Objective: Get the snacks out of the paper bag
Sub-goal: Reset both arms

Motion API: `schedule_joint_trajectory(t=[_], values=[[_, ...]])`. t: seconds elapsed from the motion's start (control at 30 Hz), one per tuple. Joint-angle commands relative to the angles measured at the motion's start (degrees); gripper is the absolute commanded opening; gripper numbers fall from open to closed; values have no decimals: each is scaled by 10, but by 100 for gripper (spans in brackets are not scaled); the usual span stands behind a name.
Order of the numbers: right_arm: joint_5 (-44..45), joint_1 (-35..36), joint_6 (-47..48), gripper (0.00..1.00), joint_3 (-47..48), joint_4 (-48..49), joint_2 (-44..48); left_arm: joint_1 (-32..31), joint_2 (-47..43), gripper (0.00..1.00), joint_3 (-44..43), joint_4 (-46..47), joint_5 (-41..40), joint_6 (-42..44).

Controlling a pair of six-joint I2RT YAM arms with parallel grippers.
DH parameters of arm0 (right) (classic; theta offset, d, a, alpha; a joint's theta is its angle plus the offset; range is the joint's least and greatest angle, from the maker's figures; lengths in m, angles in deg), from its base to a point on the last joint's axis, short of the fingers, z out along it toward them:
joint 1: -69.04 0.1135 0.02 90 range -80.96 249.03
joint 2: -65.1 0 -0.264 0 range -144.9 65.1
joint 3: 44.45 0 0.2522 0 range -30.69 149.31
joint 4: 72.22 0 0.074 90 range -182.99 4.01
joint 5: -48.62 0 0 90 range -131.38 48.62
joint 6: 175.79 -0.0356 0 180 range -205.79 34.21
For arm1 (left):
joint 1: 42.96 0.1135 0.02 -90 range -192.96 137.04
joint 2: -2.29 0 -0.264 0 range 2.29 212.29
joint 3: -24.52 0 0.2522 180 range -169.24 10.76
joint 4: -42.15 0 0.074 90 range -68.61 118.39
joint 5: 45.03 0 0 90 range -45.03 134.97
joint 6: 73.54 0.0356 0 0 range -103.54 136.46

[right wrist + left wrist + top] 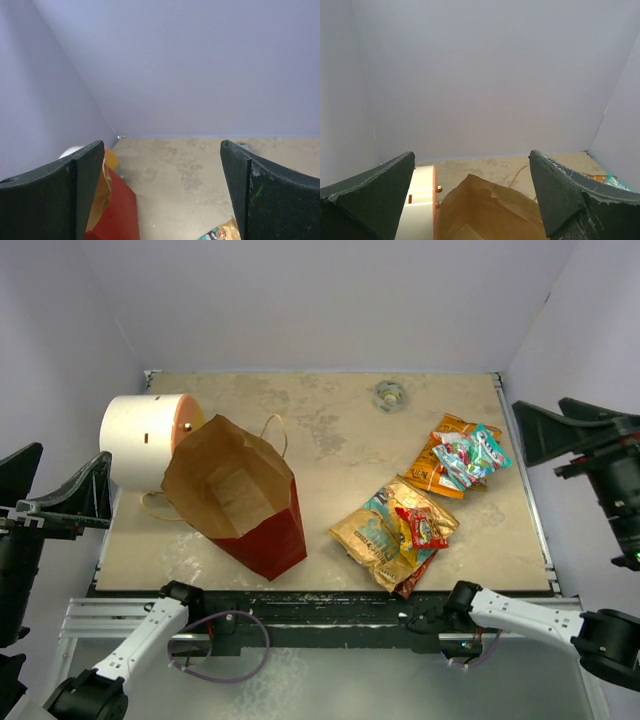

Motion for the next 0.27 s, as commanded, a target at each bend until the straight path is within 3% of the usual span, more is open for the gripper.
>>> schedule_joint_trajectory(t=[0.0, 0.23], values=[[-5, -1, 30, 100, -19, 39, 6, -7, 22, 99, 2, 25, 18, 30], [8, -1, 25, 100, -40, 27, 14, -7, 20, 99, 21, 36, 32, 19]])
